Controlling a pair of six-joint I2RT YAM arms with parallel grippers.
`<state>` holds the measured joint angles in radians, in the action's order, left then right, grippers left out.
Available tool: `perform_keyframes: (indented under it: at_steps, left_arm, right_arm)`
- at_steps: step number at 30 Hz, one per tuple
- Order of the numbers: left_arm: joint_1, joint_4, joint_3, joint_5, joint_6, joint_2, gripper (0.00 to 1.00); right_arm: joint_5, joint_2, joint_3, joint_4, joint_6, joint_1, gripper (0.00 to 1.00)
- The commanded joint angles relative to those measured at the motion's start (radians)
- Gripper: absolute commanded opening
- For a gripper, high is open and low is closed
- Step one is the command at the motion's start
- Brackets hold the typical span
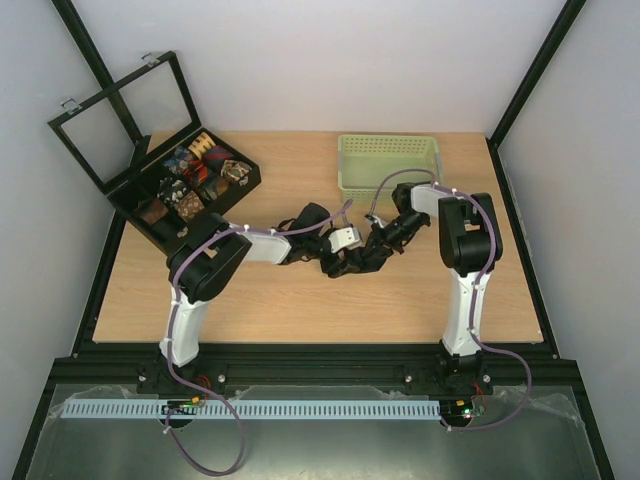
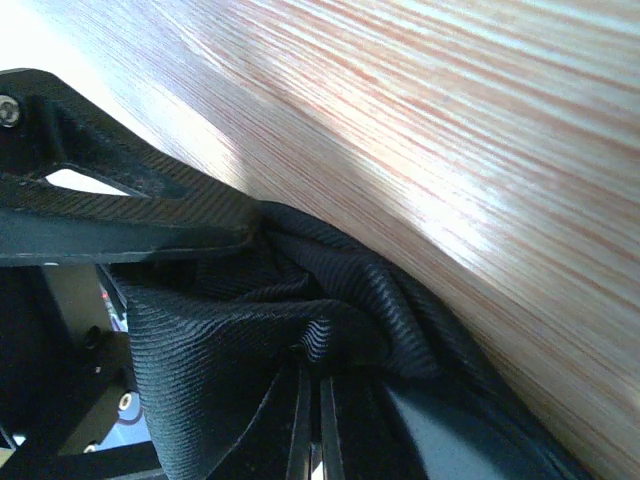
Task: Roll the ties
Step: Roll the tie at the center of the board.
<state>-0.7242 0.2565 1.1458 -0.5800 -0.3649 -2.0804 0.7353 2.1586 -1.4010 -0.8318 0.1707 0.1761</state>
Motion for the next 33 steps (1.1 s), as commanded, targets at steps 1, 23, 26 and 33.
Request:
perform_keyframes:
  at_steps: [1,23,26,33]
  left_arm:
    - [-0.003,0.095,0.029,-0.05,0.017,-0.054,0.76]
    - [-0.02,-0.099,-0.111,0.173,-0.146,0.013,0.53]
    - [-0.027,-0.103,-0.109,0.177,-0.139,0.01,0.53]
    - [-0.034,-0.109,-0.103,0.191,-0.144,0.013,0.55]
  right_arm:
    - [-0.185,0.101,0.026,0.068,-0.013,0.012,0.01]
    - [0.078,-0.071,0.002,-0.055,-0.047,0.053,0.44]
    - [0.056,-0.052,-0.008,-0.038,-0.065,0.085,0.43]
    - [-0.068,-0.011,-0.012,-0.01,-0.091,0.09,0.03]
